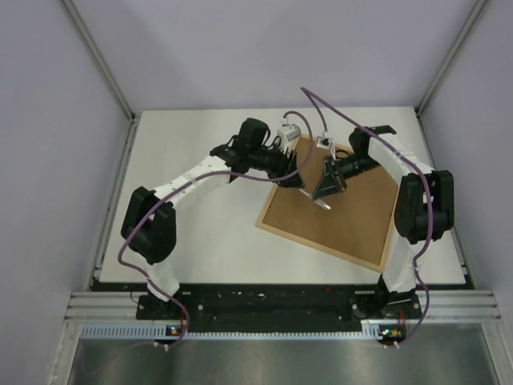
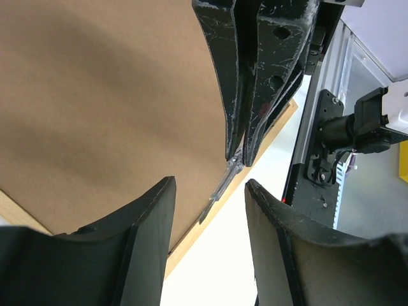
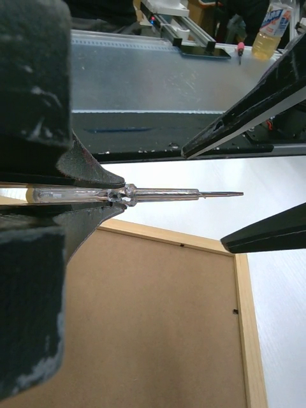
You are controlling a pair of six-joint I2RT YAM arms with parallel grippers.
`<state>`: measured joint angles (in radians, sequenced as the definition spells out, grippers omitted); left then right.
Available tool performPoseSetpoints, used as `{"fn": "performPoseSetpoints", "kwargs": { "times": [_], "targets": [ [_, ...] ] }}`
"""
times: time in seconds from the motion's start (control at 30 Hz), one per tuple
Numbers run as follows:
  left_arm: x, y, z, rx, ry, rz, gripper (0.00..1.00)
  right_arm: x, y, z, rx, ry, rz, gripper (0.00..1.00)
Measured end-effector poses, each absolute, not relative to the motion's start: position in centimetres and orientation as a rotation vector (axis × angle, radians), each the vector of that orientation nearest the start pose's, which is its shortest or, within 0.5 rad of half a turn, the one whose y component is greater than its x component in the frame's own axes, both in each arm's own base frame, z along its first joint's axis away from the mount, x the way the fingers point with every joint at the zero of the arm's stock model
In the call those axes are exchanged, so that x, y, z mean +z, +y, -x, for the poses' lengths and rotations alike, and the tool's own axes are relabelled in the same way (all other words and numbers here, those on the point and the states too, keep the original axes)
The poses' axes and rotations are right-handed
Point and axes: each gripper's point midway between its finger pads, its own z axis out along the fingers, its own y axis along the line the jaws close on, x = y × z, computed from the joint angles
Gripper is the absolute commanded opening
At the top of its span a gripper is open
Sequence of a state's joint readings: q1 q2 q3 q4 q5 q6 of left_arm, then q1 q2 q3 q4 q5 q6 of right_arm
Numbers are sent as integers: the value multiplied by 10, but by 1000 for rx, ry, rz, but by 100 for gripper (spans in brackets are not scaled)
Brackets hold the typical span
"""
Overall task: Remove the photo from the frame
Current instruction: Pick up the screwdriver from the photo frame.
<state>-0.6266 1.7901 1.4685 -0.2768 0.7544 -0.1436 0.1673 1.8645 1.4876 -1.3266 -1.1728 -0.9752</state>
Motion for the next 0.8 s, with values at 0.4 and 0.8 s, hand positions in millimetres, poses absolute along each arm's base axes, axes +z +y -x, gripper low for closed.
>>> {"fn": "performPoseSetpoints", "kwargs": {
  "times": [0.4, 0.8],
  "targets": [
    [189, -387, -291, -1260, 2076, -1057, 45, 168, 197, -275, 1484, 1990, 1235, 0],
    [190, -390, -292, -1263, 2085, -1062, 32, 167, 197, -276, 1467, 1959, 1264, 0]
  ]
}}
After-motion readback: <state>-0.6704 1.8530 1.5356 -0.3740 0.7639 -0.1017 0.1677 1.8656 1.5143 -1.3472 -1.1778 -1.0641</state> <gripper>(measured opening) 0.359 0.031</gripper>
